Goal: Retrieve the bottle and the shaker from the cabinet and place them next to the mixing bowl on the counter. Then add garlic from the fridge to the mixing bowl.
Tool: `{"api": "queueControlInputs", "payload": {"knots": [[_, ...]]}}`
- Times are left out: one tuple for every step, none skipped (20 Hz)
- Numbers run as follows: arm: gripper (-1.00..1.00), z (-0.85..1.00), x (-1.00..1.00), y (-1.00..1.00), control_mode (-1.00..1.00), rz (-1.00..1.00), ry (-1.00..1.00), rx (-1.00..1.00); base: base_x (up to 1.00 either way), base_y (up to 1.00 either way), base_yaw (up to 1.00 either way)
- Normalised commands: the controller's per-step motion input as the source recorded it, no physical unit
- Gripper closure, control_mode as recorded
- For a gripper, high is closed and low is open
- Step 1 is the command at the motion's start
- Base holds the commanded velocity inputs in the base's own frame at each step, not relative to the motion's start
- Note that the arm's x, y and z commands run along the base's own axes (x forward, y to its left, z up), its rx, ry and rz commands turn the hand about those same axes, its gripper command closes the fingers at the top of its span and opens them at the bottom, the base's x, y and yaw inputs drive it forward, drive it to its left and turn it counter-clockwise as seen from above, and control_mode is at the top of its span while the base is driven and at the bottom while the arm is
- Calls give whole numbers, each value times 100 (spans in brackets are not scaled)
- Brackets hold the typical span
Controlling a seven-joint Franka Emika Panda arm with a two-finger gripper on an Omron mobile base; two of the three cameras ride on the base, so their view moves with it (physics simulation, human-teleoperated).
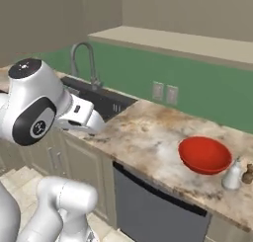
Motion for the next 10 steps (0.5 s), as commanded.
{"api": "queueControlInputs", "payload": {"knots": [[-100, 0, 0, 0, 100, 0, 0, 0, -4, 0, 100], [-100, 0, 0, 0, 100, 0, 0, 0, -4, 0, 100], [-100, 0, 0, 0, 100, 0, 0, 0, -5, 0, 100], [-100, 0, 0, 0, 100, 0, 0, 0, -5, 0, 100], [-100, 0, 0, 0, 100, 0, 0, 0, -6, 0, 100], [-100, 0, 0, 0, 100, 0, 0, 0, -6, 0, 100], [-100, 0, 0, 0, 100, 0, 0, 0, -6, 0, 100], [-100, 0, 0, 0, 100, 0, 0, 0, -6, 0, 100], [-100, 0, 0, 0, 100, 0, 0, 0, -4, 0, 100], [-100, 0, 0, 0, 100, 0, 0, 0, -4, 0, 100]]}}
